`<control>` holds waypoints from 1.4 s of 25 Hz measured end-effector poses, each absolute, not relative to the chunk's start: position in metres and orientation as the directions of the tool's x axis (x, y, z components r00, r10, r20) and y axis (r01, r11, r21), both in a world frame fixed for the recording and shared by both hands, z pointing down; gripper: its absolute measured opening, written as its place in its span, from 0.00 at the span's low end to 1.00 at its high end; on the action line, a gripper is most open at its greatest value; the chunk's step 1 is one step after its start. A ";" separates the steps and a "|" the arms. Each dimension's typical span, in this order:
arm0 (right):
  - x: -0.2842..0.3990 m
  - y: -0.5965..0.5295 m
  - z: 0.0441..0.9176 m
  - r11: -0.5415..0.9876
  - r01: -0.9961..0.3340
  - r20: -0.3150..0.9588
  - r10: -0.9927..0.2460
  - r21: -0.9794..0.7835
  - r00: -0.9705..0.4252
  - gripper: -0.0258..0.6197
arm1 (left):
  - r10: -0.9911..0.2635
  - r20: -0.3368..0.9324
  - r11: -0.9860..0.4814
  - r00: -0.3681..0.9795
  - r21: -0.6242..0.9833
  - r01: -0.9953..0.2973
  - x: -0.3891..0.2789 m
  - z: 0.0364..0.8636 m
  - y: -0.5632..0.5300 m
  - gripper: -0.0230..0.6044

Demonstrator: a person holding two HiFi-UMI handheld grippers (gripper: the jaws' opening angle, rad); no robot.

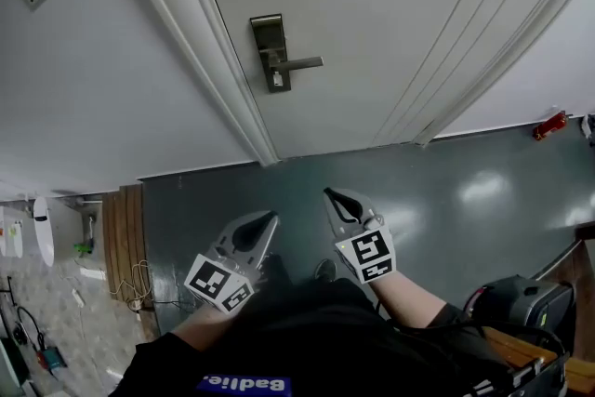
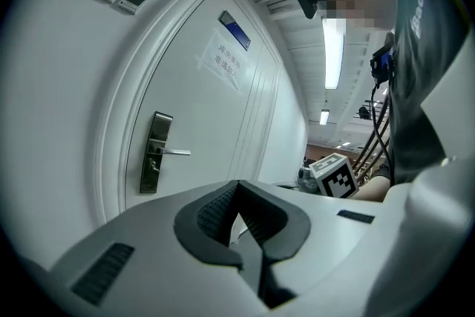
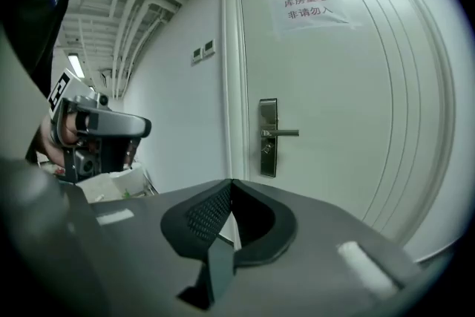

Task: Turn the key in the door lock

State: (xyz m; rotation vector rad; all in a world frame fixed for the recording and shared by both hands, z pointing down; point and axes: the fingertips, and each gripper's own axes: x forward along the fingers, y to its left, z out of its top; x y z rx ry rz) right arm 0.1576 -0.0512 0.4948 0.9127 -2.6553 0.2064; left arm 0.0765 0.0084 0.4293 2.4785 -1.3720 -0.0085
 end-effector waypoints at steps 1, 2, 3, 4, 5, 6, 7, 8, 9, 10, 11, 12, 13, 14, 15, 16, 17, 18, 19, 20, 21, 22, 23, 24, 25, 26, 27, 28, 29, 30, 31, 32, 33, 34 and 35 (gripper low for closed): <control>0.162 -0.043 0.490 0.792 -0.609 0.335 -0.562 -0.048 -0.757 0.04 | -0.826 0.139 -0.500 0.546 0.266 -0.824 0.083 0.427 0.013 0.03; 0.165 -0.034 0.484 0.798 -0.600 0.320 -0.553 -0.061 -0.769 0.04 | -0.823 0.134 -0.508 0.553 0.263 -0.820 0.090 0.424 0.018 0.03; 0.168 -0.026 0.477 0.804 -0.591 0.306 -0.546 -0.071 -0.780 0.04 | -0.818 0.128 -0.518 0.561 0.259 -0.815 0.096 0.421 0.023 0.03; 0.169 -0.019 0.471 0.809 -0.583 0.292 -0.541 -0.077 -0.789 0.04 | -0.813 0.121 -0.530 0.570 0.255 -0.809 0.101 0.418 0.028 0.03; 0.170 -0.012 0.464 0.812 -0.577 0.277 -0.538 -0.081 -0.796 0.04 | -0.806 0.114 -0.543 0.581 0.249 -0.802 0.104 0.414 0.032 0.03; 0.170 -0.005 0.458 0.815 -0.573 0.263 -0.537 -0.084 -0.801 0.04 | -0.799 0.105 -0.557 0.592 0.241 -0.794 0.107 0.410 0.036 0.03; 0.169 0.001 0.452 0.817 -0.570 0.251 -0.536 -0.087 -0.806 0.04 | -0.791 0.097 -0.572 0.604 0.233 -0.786 0.109 0.407 0.039 0.03; 0.168 0.007 0.447 0.818 -0.567 0.239 -0.535 -0.091 -0.810 0.04 | -0.783 0.090 -0.586 0.615 0.225 -0.779 0.110 0.405 0.043 0.03; 0.166 0.014 0.442 0.819 -0.565 0.228 -0.534 -0.098 -0.814 0.04 | -0.777 0.085 -0.597 0.624 0.218 -0.772 0.109 0.403 0.047 0.03; 0.163 0.021 0.438 0.819 -0.563 0.217 -0.533 -0.109 -0.818 0.04 | -0.771 0.080 -0.606 0.632 0.214 -0.766 0.108 0.401 0.051 0.03; 0.160 0.029 0.434 0.820 -0.559 0.207 -0.531 -0.120 -0.822 0.04 | -0.766 0.073 -0.615 0.639 0.208 -0.761 0.106 0.398 0.056 0.03; 0.155 0.037 0.430 0.823 -0.553 0.196 -0.526 -0.129 -0.828 0.04 | -0.761 0.066 -0.623 0.645 0.200 -0.756 0.103 0.394 0.061 0.02; 0.150 0.045 0.427 0.828 -0.544 0.187 -0.518 -0.132 -0.834 0.04 | -0.758 0.058 -0.631 0.650 0.190 -0.752 0.100 0.390 0.067 0.03; 0.143 0.053 0.425 0.835 -0.535 0.182 -0.510 -0.129 -0.841 0.04 | -0.754 0.052 -0.637 0.654 0.181 -0.749 0.096 0.387 0.072 0.03; 0.136 0.061 0.424 0.841 -0.526 0.180 -0.503 -0.123 -0.846 0.04 | -0.751 0.047 -0.643 0.659 0.175 -0.746 0.092 0.384 0.078 0.03; 0.129 0.068 0.423 0.847 -0.520 0.180 -0.497 -0.115 -0.849 0.04 | -0.747 0.043 -0.649 0.664 0.171 -0.741 0.088 0.383 0.084 0.03; 0.123 0.074 0.422 0.850 -0.515 0.180 -0.493 -0.107 -0.851 0.04 | -0.742 0.040 -0.656 0.669 0.167 -0.736 0.085 0.382 0.089 0.03; 0.118 0.078 0.421 0.853 -0.513 0.179 -0.491 -0.101 -0.852 0.04 | -0.738 0.039 -0.661 0.674 0.163 -0.732 0.083 0.382 0.093 0.02; 0.113 0.081 0.420 0.853 -0.513 0.177 -0.492 -0.100 -0.852 0.04 | -0.734 0.038 -0.665 0.678 0.160 -0.730 0.080 0.382 0.096 0.02; 0.109 0.083 0.420 0.850 -0.515 0.175 -0.494 -0.107 -0.852 0.04 | -0.732 0.038 -0.667 0.680 0.160 -0.727 0.077 0.384 0.098 0.03; 0.106 0.085 0.421 0.847 -0.519 0.174 -0.497 -0.118 -0.850 0.04 | -0.731 0.038 -0.668 0.681 0.164 -0.726 0.073 0.386 0.100 0.02; 0.102 0.087 0.422 0.843 -0.523 0.174 -0.500 -0.126 -0.848 0.04 | -0.731 0.037 -0.668 0.682 0.172 -0.724 0.069 0.387 0.103 0.03; 0.099 0.089 0.423 0.842 -0.524 0.175 -0.501 -0.128 -0.847 0.04 | -0.729 0.034 -0.668 0.684 0.180 -0.722 0.066 0.387 0.105 0.03; 0.096 0.091 0.423 0.843 -0.524 0.177 -0.501 -0.121 -0.847 0.04 | -0.726 0.031 -0.672 0.687 0.185 -0.717 0.065 0.386 0.107 0.03; 0.094 0.094 0.422 0.845 -0.523 0.178 -0.501 -0.112 -0.847 0.04 | -0.720 0.031 -0.677 0.693 0.186 -0.712 0.065 0.386 0.110 0.03; 0.092 0.096 0.422 0.845 -0.524 0.180 -0.502 -0.107 -0.846 0.04 | -0.713 0.033 -0.684 0.700 0.184 -0.706 0.066 0.386 0.113 0.03; 0.090 0.097 0.421 0.843 -0.527 0.180 -0.505 -0.108 -0.844 0.04 | -0.707 0.037 -0.691 0.706 0.180 -0.700 0.066 0.386 0.115 0.03; 0.089 0.096 0.420 0.841 -0.530 0.181 -0.507 -0.113 -0.843 0.04 | -0.701 0.038 -0.697 0.712 0.174 -0.696 0.065 0.384 0.116 0.02; 0.087 0.096 0.419 0.840 -0.531 0.181 -0.508 -0.116 -0.842 0.04 | -0.697 0.037 -0.702 0.716 0.169 -0.692 0.064 0.382 0.117 0.03; 0.087 0.095 0.418 0.839 -0.531 0.181 -0.508 -0.119 -0.842 0.04 | -0.693 0.035 -0.706 0.720 0.166 -0.688 0.063 0.380 0.118 0.03; 0.086 0.096 0.419 0.838 -0.531 0.182 -0.507 -0.124 -0.842 0.04 | -0.690 0.034 -0.709 0.723 0.165 -0.685 0.063 0.379 0.119 0.03; 0.085 0.097 0.420 0.838 -0.530 0.185 -0.505 -0.127 -0.843 0.04 | -0.687 0.036 -0.712 0.726 0.166 -0.682 0.064 0.380 0.121 0.03; 0.083 0.098 0.421 0.840 -0.528 0.187 -0.502 -0.127 -0.844 0.04 | -0.684 0.040 -0.714 0.728 0.168 -0.680 0.065 0.382 0.122 0.03; 0.082 0.100 0.422 0.842 -0.524 0.188 -0.499 -0.125 -0.846 0.04 | -0.683 0.043 -0.715 0.730 0.167 -0.679 0.065 0.383 0.123 0.03; 0.082 0.101 0.423 0.845 -0.521 0.189 -0.496 -0.122 -0.848 0.04 | -0.683 0.045 -0.715 0.729 0.163 -0.680 0.065 0.384 0.123 0.03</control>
